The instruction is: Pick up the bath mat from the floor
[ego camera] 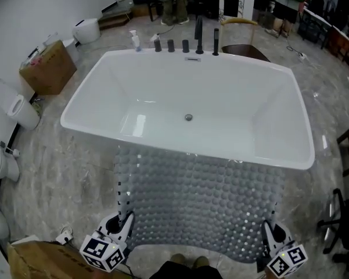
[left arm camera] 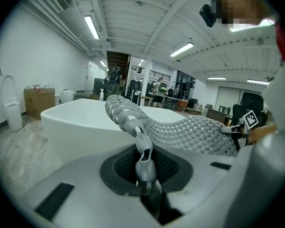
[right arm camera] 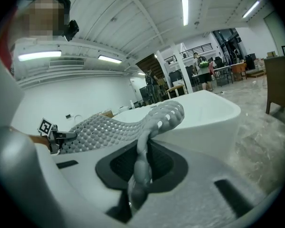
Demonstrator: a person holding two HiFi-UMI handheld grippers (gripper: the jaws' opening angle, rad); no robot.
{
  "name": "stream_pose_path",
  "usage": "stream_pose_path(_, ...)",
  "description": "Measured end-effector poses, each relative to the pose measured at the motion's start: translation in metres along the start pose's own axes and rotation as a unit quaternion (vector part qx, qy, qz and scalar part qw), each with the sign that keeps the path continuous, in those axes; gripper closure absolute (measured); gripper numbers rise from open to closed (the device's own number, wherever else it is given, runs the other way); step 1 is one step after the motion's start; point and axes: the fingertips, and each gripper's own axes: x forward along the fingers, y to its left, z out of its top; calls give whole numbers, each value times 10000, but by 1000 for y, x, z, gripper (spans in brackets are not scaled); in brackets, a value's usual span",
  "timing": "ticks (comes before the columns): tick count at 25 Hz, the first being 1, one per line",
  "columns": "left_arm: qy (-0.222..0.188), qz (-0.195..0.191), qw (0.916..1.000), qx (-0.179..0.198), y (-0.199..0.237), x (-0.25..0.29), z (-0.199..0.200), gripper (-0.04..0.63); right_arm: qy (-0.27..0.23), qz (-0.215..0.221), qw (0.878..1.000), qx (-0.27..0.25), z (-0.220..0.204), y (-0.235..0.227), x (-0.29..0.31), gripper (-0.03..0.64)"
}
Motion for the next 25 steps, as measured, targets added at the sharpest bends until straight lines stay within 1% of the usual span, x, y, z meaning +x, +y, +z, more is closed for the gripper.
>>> stream_pose_path(6, -232, -10, 9997, -19, -17, -42, 65, 549, -276, 73, 9996, -50, 67, 28, -40, 571)
stream_pose_path(13, -537, -47, 9985, 63, -40, -84, 127, 549, -646, 186, 9976, -176, 130, 49, -85, 571)
stream_pose_path(17, -734, -179, 9971, 107, -49, -108, 154, 549, -886, 291, 9956, -71, 159, 63, -109, 571)
stream_pose_path(22, -953, -272, 9948, 233, -69, -145, 196, 549, -1213, 392, 9917, -149, 191, 77, -149, 571)
stream_pose_path(25, -1124, -258, 9930, 238, -77, -163, 216, 549, -1398, 421, 9890, -234, 209, 81, -171, 571)
